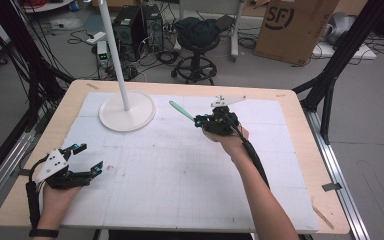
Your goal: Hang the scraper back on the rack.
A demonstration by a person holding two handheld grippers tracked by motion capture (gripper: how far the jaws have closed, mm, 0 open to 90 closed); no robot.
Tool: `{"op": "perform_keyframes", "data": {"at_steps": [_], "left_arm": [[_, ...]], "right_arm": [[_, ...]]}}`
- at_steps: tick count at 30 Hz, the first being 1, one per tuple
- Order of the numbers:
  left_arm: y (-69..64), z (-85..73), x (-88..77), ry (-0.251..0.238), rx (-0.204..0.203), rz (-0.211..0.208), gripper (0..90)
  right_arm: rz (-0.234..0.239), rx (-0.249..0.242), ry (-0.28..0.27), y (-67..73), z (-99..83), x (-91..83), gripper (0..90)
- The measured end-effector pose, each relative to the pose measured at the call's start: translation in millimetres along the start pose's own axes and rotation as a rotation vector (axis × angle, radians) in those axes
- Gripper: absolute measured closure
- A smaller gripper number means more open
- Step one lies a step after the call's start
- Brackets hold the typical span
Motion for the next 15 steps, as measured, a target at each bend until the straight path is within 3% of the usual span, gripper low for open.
{"op": "perform_keyframes", "data": {"at_steps": [3,4,15], "left_arm": [[0.2,0.0,-0.1,-0.001,-0.001,-0.002,15.8],[0.2,0.1,-0.2,-0.002,-0.002,-0.002,15.8],[0.2,0.1,-0.1,-0.004,-0.007,-0.002,15.8]], "right_arm": [[0.037,-0.014,-0.038,3.3,30.0,-3.0,81.4],[0.037,-0.014,-0.038,3.3,30.0,-3.0,81.4],[0.089,-0.072,-0.105,18.9,115.8,-13.4,81.4]]}}
Point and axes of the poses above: each handheld gripper's, and its own axes: x roughly forward along the jaws, z roughly out of its top, y roughly to its left, the point moved 5 cm from there along x, roughly forward along the jaws, and after that the axes turned 1 degree about -x, right-handed, at the moved point
